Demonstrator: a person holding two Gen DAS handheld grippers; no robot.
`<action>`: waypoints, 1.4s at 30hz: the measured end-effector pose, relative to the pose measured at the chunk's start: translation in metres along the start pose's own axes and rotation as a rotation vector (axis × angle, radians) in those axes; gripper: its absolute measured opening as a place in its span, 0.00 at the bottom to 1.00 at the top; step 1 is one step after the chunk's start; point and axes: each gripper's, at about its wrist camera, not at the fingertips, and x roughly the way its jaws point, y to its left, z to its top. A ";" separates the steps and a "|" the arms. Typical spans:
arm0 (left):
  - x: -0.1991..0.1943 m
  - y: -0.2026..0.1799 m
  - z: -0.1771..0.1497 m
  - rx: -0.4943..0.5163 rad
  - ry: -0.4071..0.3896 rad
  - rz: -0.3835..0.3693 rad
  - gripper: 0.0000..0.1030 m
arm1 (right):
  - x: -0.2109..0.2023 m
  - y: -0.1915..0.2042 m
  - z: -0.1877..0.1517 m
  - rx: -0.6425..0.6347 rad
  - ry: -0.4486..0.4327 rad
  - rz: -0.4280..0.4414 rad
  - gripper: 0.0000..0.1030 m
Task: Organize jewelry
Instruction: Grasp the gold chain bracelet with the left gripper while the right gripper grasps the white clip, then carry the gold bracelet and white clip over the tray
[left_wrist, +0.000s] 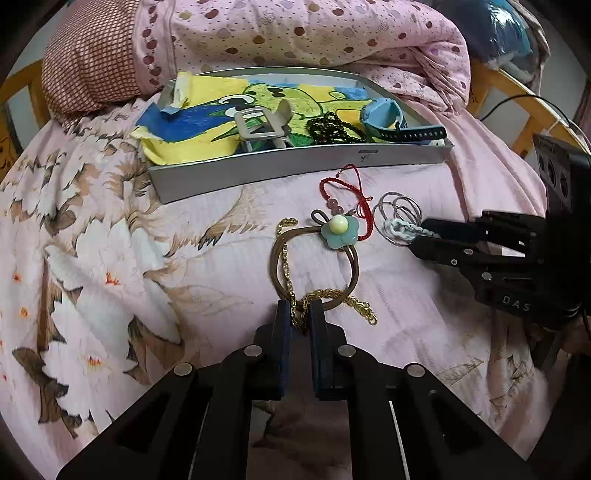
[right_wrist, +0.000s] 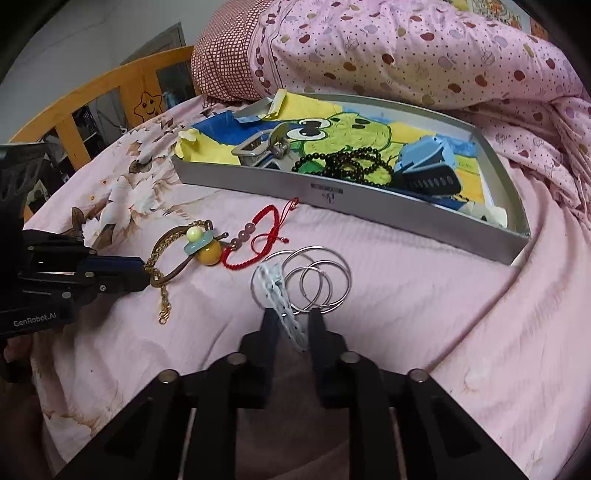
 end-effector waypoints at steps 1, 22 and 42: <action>-0.002 0.000 -0.001 -0.006 -0.004 -0.001 0.07 | 0.000 0.000 -0.001 0.006 0.009 0.009 0.07; -0.072 -0.037 -0.002 -0.021 -0.075 -0.183 0.07 | -0.065 0.010 -0.005 0.194 -0.077 0.150 0.04; -0.084 -0.053 0.102 0.004 -0.282 -0.186 0.07 | -0.096 -0.066 0.038 0.290 -0.417 -0.064 0.04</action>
